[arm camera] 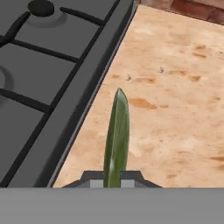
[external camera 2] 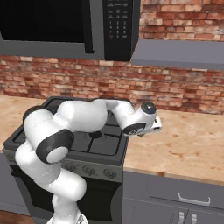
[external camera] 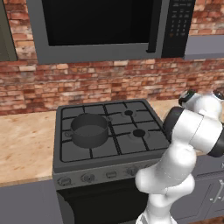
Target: Turn on the burner for the pot on the stove. Wait thirty seconds for the pot to heat up. Then add the lemon wedge to the pot.
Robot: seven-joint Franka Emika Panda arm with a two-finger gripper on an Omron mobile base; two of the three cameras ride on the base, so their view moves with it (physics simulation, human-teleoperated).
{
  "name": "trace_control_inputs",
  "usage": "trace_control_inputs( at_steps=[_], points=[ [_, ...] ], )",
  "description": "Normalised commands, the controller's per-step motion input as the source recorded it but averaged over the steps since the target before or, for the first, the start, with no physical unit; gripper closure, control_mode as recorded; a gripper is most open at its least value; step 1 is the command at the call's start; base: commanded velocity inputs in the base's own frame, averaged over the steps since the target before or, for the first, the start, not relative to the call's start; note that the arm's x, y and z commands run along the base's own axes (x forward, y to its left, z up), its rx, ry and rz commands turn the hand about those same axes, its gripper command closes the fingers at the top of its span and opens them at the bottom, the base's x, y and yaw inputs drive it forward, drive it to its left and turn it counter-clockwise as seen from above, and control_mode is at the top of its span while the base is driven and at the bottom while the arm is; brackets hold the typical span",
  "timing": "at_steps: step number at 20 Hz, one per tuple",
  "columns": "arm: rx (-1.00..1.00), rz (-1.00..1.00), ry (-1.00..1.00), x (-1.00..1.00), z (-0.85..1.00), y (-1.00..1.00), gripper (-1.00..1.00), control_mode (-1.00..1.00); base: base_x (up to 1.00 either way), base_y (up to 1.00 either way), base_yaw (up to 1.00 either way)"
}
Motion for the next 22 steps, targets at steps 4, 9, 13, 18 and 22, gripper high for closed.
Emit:
trace_control_inputs(
  at_steps=[4, 9, 13, 18, 22],
  points=[
    [-0.04, 0.01, -0.21, -0.37, 1.00, 0.92, 1.00, -1.00, 0.00, 0.00, 0.00],
    [-0.04, 0.09, -0.04, -0.08, 1.00, 1.00, 1.00, -1.00, 0.00, 0.00, 0.00],
    [-0.05, 0.14, 0.00, 0.00, 1.00, 1.00, 1.00, -1.00, 0.00, 0.00, 0.00],
    [-0.05, 0.20, 0.13, 0.00, 0.81, 1.00, 1.00, -1.00, 0.00, 0.00, 0.00],
    [-0.01, 0.24, 0.24, 0.00, 0.37, 1.00, 1.00, -1.00, 0.00, 0.00, 0.00]
  ],
)
